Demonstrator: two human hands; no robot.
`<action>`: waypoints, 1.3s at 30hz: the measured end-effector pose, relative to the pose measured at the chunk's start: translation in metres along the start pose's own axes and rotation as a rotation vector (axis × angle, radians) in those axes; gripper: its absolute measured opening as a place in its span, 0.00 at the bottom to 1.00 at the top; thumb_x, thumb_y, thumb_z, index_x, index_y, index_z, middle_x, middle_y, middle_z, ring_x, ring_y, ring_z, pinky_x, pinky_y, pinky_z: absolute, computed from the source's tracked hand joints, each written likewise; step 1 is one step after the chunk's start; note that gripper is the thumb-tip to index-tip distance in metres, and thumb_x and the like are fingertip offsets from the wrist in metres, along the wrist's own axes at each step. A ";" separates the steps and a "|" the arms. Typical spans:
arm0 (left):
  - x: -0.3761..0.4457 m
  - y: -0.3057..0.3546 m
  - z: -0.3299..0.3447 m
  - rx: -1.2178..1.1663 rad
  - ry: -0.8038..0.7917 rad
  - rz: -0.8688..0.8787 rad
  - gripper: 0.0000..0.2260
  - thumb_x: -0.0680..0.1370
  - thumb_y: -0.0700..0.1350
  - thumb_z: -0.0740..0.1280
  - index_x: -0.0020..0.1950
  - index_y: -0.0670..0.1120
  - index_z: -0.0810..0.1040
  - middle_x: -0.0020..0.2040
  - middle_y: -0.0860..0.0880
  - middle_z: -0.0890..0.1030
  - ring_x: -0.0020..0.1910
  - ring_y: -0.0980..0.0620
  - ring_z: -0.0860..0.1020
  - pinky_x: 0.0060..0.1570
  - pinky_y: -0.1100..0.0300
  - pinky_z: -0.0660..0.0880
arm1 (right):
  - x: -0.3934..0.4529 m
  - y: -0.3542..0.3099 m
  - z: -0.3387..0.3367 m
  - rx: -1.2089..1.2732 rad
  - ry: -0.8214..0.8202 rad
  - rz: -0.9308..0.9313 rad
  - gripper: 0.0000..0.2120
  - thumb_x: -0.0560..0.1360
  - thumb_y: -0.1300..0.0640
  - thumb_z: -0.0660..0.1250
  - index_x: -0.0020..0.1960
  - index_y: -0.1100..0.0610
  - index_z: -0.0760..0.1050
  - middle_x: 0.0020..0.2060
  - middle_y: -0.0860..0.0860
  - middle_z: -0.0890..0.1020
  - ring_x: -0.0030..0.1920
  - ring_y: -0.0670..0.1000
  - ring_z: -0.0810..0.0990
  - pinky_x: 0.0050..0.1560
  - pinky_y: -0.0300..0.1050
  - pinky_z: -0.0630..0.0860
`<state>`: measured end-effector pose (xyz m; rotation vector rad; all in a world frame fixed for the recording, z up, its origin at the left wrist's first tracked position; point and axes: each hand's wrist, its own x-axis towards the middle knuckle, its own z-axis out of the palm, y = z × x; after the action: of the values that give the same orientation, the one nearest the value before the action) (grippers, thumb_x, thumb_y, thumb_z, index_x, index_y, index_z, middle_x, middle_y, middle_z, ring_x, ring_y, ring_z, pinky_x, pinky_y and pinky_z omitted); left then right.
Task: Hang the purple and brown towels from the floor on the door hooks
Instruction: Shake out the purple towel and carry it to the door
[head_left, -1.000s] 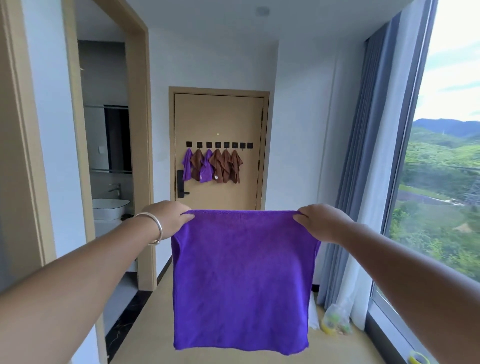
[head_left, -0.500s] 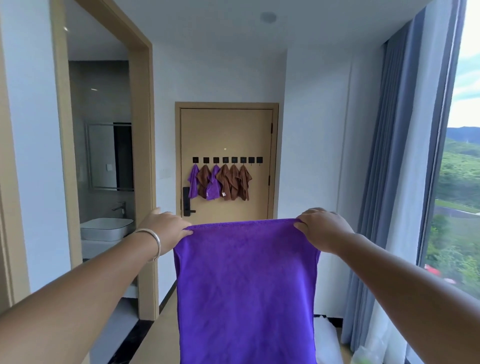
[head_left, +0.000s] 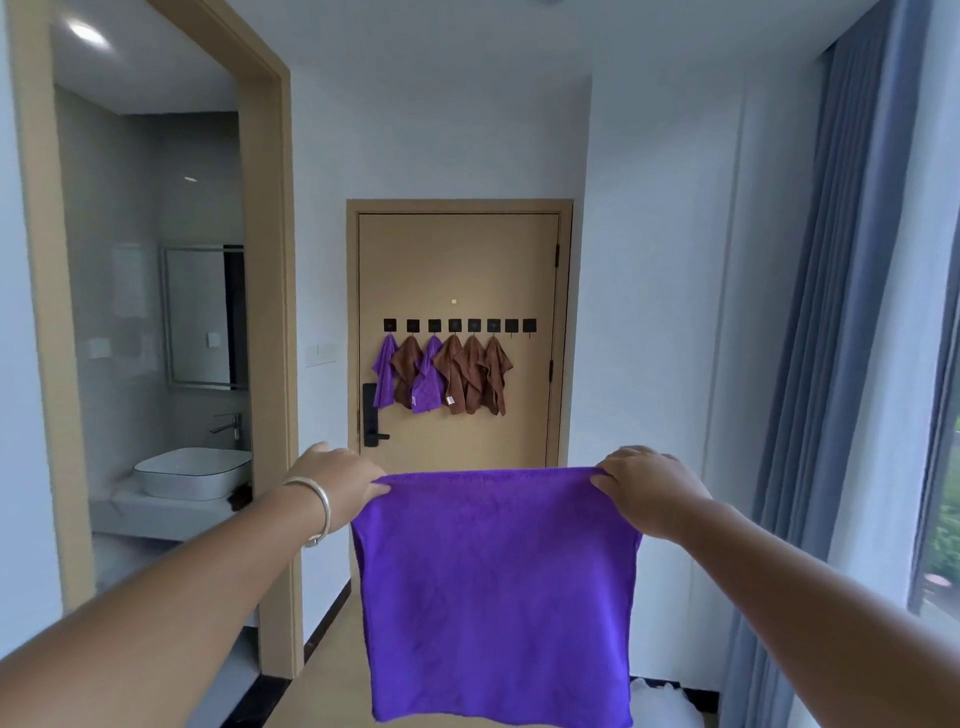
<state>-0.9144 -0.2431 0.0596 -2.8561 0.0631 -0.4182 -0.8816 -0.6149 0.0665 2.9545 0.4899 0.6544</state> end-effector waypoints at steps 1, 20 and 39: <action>0.014 0.001 0.012 0.002 -0.011 0.009 0.18 0.83 0.55 0.49 0.44 0.54 0.76 0.42 0.55 0.78 0.47 0.53 0.76 0.57 0.54 0.64 | 0.010 0.002 0.013 0.002 -0.017 -0.004 0.21 0.83 0.45 0.47 0.60 0.48 0.77 0.59 0.46 0.79 0.63 0.48 0.72 0.64 0.48 0.69; 0.310 -0.076 0.102 -0.113 0.065 0.084 0.14 0.84 0.54 0.51 0.44 0.55 0.73 0.42 0.55 0.75 0.44 0.53 0.72 0.59 0.56 0.66 | 0.302 0.018 0.136 -0.074 -0.002 0.117 0.21 0.82 0.44 0.47 0.60 0.47 0.76 0.60 0.45 0.78 0.64 0.49 0.71 0.62 0.49 0.69; 0.571 -0.081 0.178 0.010 0.016 0.033 0.14 0.84 0.53 0.53 0.62 0.52 0.75 0.54 0.53 0.79 0.55 0.53 0.76 0.64 0.56 0.65 | 0.551 0.092 0.251 -0.021 0.023 0.065 0.21 0.83 0.45 0.47 0.59 0.49 0.77 0.55 0.47 0.79 0.59 0.50 0.73 0.59 0.48 0.71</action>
<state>-0.3157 -0.1663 0.0733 -2.8378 0.1112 -0.4337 -0.2762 -0.5252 0.0719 2.9577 0.3871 0.6963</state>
